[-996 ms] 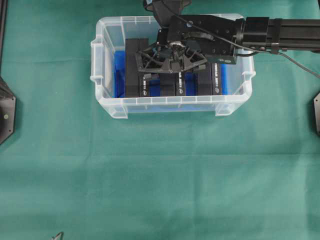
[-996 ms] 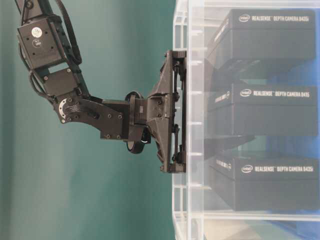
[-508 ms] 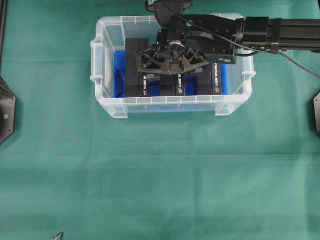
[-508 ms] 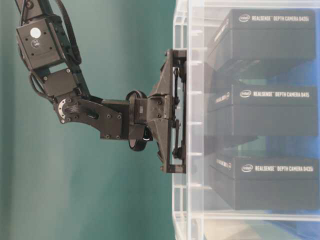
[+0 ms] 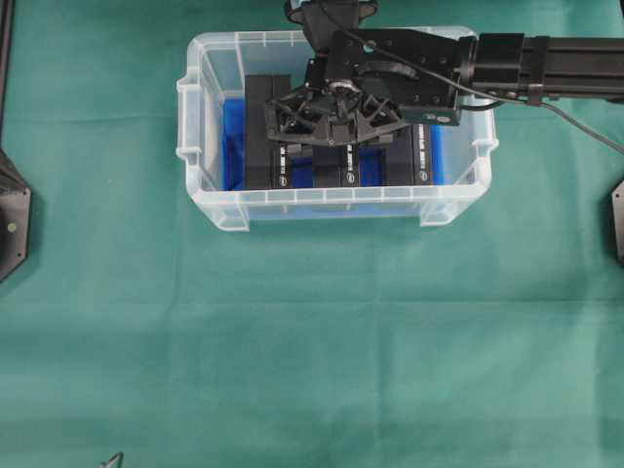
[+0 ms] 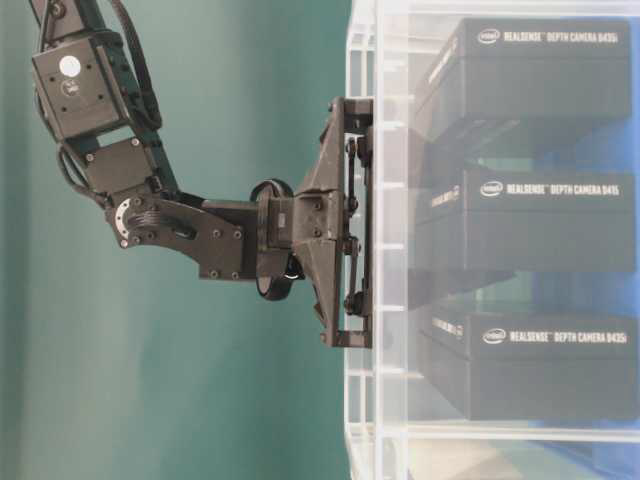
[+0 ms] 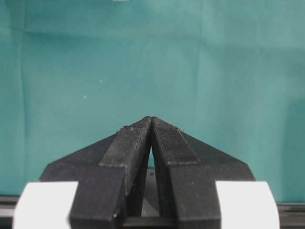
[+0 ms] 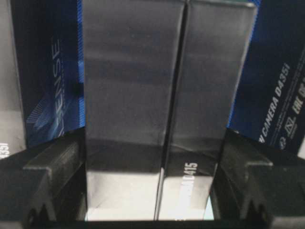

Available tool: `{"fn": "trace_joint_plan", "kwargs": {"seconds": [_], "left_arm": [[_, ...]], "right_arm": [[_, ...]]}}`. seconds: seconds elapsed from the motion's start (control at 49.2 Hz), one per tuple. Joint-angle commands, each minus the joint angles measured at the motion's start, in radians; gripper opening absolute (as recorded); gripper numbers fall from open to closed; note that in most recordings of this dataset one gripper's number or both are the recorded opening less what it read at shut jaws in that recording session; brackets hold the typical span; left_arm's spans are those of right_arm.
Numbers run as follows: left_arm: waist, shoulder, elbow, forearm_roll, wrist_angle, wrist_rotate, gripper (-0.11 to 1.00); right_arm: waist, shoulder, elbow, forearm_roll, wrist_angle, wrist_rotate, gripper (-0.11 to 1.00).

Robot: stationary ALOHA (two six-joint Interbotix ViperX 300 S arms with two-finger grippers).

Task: Take the box out of the case with the right arm.
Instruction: 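Lower the right gripper around the middle box and close it, then lift the middle box straight up out of the case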

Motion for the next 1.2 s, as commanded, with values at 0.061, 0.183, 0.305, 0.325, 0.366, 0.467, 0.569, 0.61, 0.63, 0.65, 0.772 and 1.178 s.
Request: {"fn": "trace_joint_plan", "kwargs": {"seconds": [0.061,0.183,0.305,0.325,0.366,0.467,0.569,0.61,0.63,0.65,0.772,1.178], "left_arm": [[-0.003,0.003,-0.026,0.002,-0.003,-0.002,0.02],[-0.003,0.002,-0.026,0.002,-0.005,0.0,0.02],[-0.003,0.002,-0.026,0.003,-0.005,0.0,0.02],[-0.003,0.002,-0.026,0.003,-0.005,0.0,0.02],[-0.003,0.002,-0.026,0.002,-0.005,0.0,0.02],[-0.003,0.002,-0.026,0.003,-0.003,0.0,0.02],[-0.003,0.002,-0.026,0.002,-0.003,0.0,0.02],[-0.003,0.003,-0.026,0.002,-0.003,0.0,0.02],[-0.003,0.002,-0.026,0.003,-0.005,0.0,0.02],[-0.003,0.003,-0.026,0.002,-0.003,0.0,0.02],[-0.003,0.002,-0.026,0.002,-0.003,0.0,0.02],[-0.003,0.002,-0.026,0.002,0.0,0.0,0.02]], "right_arm": [[0.005,-0.051,-0.04,-0.011,0.017,0.003,0.66],[0.005,-0.074,-0.067,-0.032,0.069,0.009,0.66],[0.005,-0.091,-0.123,-0.051,0.147,0.014,0.66],[0.006,-0.092,-0.133,-0.057,0.161,0.014,0.66],[0.006,-0.097,-0.155,-0.069,0.187,0.014,0.66],[0.008,-0.106,-0.215,-0.106,0.253,0.014,0.66],[0.011,-0.115,-0.284,-0.144,0.333,0.014,0.66],[0.012,-0.118,-0.308,-0.155,0.359,0.012,0.66],[0.012,-0.118,-0.321,-0.16,0.374,0.011,0.66],[0.014,-0.12,-0.333,-0.166,0.387,0.009,0.66],[0.021,-0.123,-0.403,-0.201,0.448,0.006,0.66],[0.043,-0.123,-0.529,-0.284,0.515,-0.002,0.66]]}}
